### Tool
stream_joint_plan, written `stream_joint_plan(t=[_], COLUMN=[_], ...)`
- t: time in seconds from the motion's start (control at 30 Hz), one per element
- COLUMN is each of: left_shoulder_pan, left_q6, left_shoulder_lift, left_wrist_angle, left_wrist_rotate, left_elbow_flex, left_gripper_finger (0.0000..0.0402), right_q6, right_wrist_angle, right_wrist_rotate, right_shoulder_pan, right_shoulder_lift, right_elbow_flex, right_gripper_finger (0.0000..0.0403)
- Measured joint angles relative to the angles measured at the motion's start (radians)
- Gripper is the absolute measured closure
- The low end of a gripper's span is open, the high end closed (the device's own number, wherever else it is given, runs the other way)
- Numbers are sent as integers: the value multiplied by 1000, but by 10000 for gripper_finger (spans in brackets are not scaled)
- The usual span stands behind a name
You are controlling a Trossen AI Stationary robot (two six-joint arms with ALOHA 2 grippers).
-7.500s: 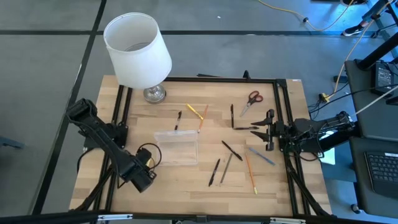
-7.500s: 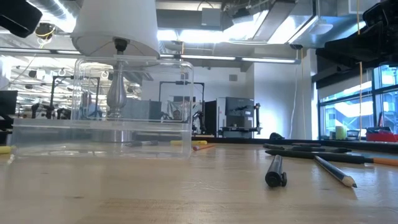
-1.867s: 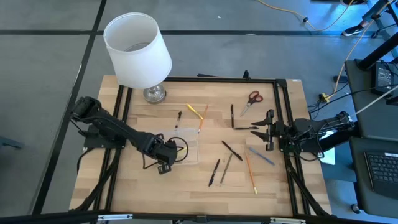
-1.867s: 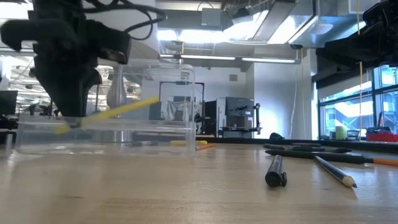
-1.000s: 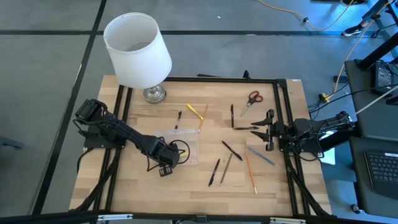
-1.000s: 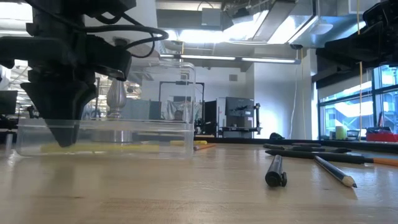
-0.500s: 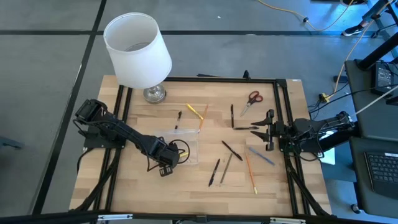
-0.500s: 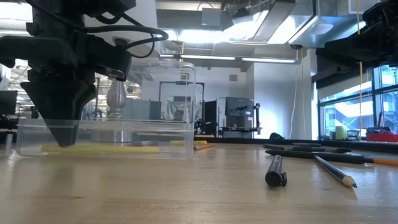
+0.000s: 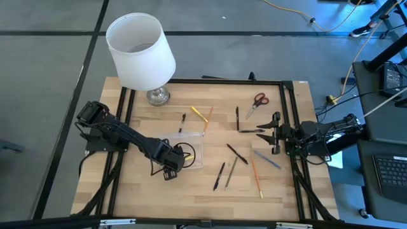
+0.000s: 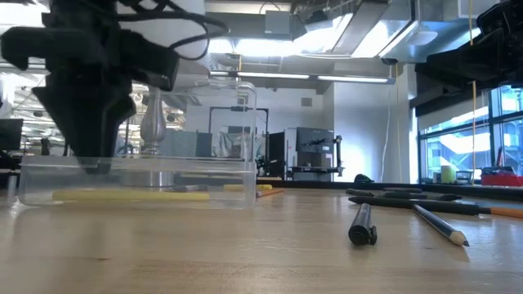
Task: Pick & place school supplies into a supply box
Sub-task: Put the bottom black pen into the transparent supply box
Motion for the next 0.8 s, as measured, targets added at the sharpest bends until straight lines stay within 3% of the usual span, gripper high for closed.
stream_joint_plan(t=[0.37,0.5,0.6,0.7,0.8], left_shoulder_pan=[-77,-144,-205,-280,-371], left_q6=[41,52,87,131,148], left_shoulder_lift=[0,0,0,-4,-23], left_wrist_angle=[-46,-41,-38,-35,-36], left_wrist_rotate=[-34,2,-2,-145,-382], left_elbow_flex=[107,144,173,194,196], left_gripper_finger=[242,240,242,244,243], right_q6=[0,1,93,289,387], right_wrist_angle=[0,0,0,0,0], right_wrist_rotate=[0,0,-2,-1,0], right_shoulder_pan=[0,0,0,0,0], right_shoulder_lift=[0,0,0,0,0], right_elbow_flex=[0,0,0,0,0], right_gripper_finger=[234,234,234,234,234])
